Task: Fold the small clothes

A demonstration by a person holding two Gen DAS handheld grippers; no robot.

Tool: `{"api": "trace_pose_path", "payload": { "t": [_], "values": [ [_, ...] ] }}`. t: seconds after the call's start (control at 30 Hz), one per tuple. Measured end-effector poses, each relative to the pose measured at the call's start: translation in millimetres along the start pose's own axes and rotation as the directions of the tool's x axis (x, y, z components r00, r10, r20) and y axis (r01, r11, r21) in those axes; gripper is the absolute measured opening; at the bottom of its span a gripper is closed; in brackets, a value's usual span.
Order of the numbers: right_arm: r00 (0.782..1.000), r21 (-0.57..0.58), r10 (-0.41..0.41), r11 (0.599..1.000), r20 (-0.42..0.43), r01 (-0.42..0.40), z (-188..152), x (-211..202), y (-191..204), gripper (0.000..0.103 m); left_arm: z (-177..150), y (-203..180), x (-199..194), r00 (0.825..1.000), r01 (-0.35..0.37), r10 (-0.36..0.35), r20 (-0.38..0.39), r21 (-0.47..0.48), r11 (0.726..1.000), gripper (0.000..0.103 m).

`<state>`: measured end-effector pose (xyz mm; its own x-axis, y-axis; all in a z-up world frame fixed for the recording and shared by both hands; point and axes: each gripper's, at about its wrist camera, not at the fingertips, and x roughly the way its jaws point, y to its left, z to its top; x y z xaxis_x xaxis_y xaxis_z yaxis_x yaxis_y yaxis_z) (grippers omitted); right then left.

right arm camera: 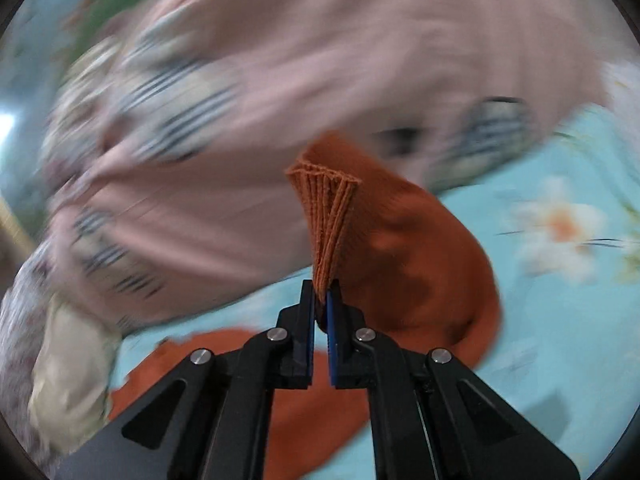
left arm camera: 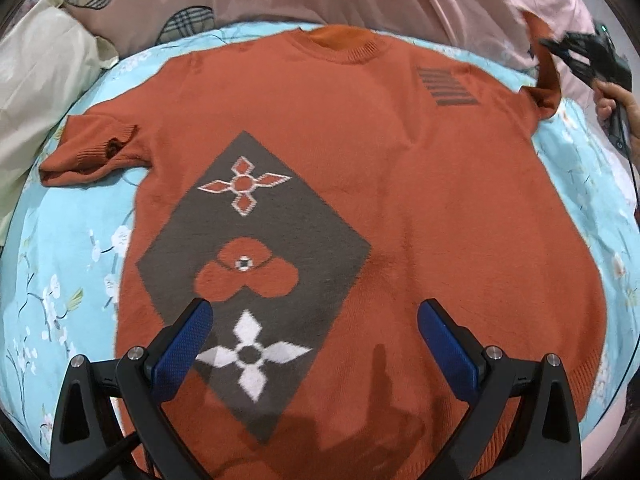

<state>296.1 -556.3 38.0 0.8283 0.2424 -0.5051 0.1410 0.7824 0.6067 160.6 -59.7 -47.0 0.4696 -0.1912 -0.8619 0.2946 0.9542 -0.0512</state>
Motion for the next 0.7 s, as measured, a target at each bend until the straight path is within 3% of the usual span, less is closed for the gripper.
{"api": "trace_pose_path", "payload": {
  "t": [0.07, 0.17, 0.27, 0.4, 0.47, 0.53, 0.7],
  "values": [
    [0.995, -0.035, 0.083, 0.996, -0.055, -0.085, -16.3, 17.0, 42.5, 0.006, -1.4, 9.1, -5.6, 1.000, 0.015, -0.014, 0.012, -0.029, 0.999, 0.102],
    [0.966, -0.066, 0.199, 0.975, -0.163, -0.212, -55.9, 52.3, 106.0, 0.006, -2.5, 28.6, -12.7, 0.999, 0.034, -0.032, 0.028, -0.077, 0.996, 0.102],
    [0.926, -0.090, 0.257, 0.952, -0.277, -0.292, -100.5, 96.7, 159.9, 0.006, -1.8, 46.9, -18.2, 0.998, 0.047, -0.042, 0.051, -0.110, 0.993, 0.102],
    [0.860, -0.048, 0.320, 0.929, -0.397, -0.368, -159.4, 139.2, 199.4, 0.006, 1.2, 68.6, -22.3, 0.995, 0.076, -0.065, 0.077, -0.148, 0.986, 0.102],
    [0.822, -0.047, 0.335, 0.915, -0.461, -0.400, -188.4, 157.4, 222.5, 0.006, 4.6, 79.5, -20.8, 0.992, 0.104, -0.090, 0.088, -0.171, 0.980, 0.102],
    [0.800, -0.057, 0.334, 0.908, -0.498, -0.414, -207.6, 167.8, 235.7, 0.006, 8.3, 88.5, -17.5, 0.989, 0.122, -0.104, 0.103, -0.182, 0.976, 0.102],
    [0.772, -0.089, 0.275, 0.916, -0.573, -0.392, -234.2, 189.6, 250.9, 0.013, 32.5, 103.3, 5.2, 0.981, 0.179, -0.159, 0.115, -0.194, 0.965, 0.102]
  ]
}}
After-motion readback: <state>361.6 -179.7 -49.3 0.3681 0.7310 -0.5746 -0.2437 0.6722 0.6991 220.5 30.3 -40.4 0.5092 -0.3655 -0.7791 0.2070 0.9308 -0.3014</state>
